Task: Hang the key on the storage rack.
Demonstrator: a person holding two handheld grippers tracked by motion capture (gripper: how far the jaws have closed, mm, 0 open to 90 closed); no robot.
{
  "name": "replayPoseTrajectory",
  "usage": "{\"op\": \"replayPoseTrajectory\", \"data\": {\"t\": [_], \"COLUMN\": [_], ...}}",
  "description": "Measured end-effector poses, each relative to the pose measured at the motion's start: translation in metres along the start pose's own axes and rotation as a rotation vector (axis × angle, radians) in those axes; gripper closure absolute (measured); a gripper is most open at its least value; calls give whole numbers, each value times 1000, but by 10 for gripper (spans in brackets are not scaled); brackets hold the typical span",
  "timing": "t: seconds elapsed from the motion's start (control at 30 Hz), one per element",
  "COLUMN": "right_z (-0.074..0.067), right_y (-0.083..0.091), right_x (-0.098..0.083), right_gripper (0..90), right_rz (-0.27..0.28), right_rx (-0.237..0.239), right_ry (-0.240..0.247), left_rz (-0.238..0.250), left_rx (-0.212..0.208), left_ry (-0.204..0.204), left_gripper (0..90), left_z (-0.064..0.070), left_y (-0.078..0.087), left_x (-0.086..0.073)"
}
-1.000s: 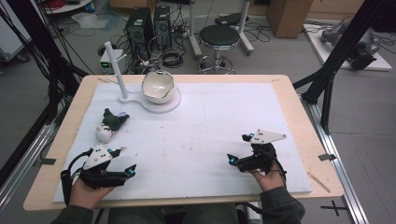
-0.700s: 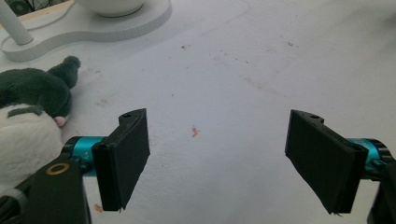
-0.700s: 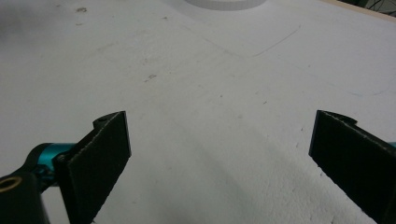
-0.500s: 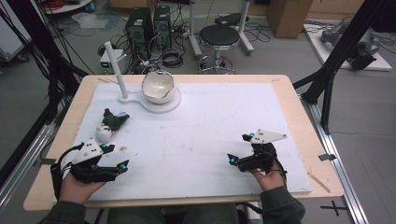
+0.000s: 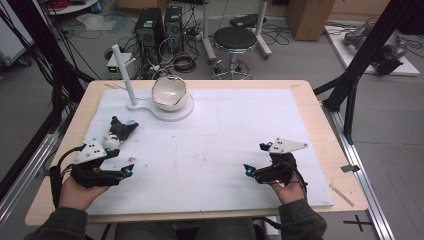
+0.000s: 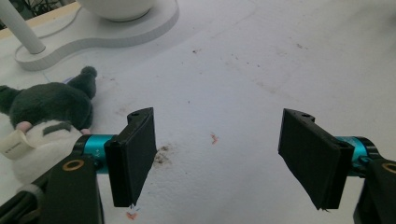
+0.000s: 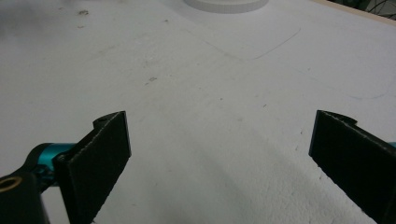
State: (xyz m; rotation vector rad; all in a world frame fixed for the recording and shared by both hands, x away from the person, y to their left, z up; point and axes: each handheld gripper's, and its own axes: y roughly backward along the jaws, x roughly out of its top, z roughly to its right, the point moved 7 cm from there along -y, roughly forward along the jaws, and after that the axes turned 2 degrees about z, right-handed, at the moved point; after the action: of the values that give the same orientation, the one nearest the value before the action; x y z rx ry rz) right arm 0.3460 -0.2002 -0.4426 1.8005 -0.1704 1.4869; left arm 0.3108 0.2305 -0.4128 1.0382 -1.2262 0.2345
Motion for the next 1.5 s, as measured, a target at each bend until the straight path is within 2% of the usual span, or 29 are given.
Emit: {"op": "replayPoseTrajectory", "data": {"t": [0.33,0.53,0.7,0.9,1.17,1.2,1.23,1.27,1.33,1.47,1.5], "right_z": [0,1,2,2,3,3,3,2,3,3,3], "right_y": [-1,-1,-1,-2,-3,-3,-3,-3,-3,-3,-3], "right_x": [1,1,1,1,2,2,2,2,3,3,3], "right_gripper": [45,46,45,45,46,46,45,45,45,45,45], "right_rz": [2,2,1,3,8,8,8,7,12,13,12], "right_rx": [0,3,1,4,5,6,8,11,5,7,9], "right_ry": [-2,-2,-4,-7,-4,-3,-3,-6,-5,-3,-6], "left_rz": [-20,-27,-49,-61,-90,-81,-81,-72,-77,-88,-77], "left_rx": [11,19,42,59,121,145,145,171,193,212,212], "left_ry": [-9,16,34,53,86,110,110,129,145,173,176], "left_gripper": [288,299,303,314,317,317,317,320,328,324,324], "left_z": [-25,-45,-61,-74,-92,-97,-97,-101,-105,-109,-109], "left_y": [4,2,-4,-11,-26,-29,-29,-32,-36,-41,-42], "left_x": [13,19,21,23,17,16,16,13,8,3,5]}}
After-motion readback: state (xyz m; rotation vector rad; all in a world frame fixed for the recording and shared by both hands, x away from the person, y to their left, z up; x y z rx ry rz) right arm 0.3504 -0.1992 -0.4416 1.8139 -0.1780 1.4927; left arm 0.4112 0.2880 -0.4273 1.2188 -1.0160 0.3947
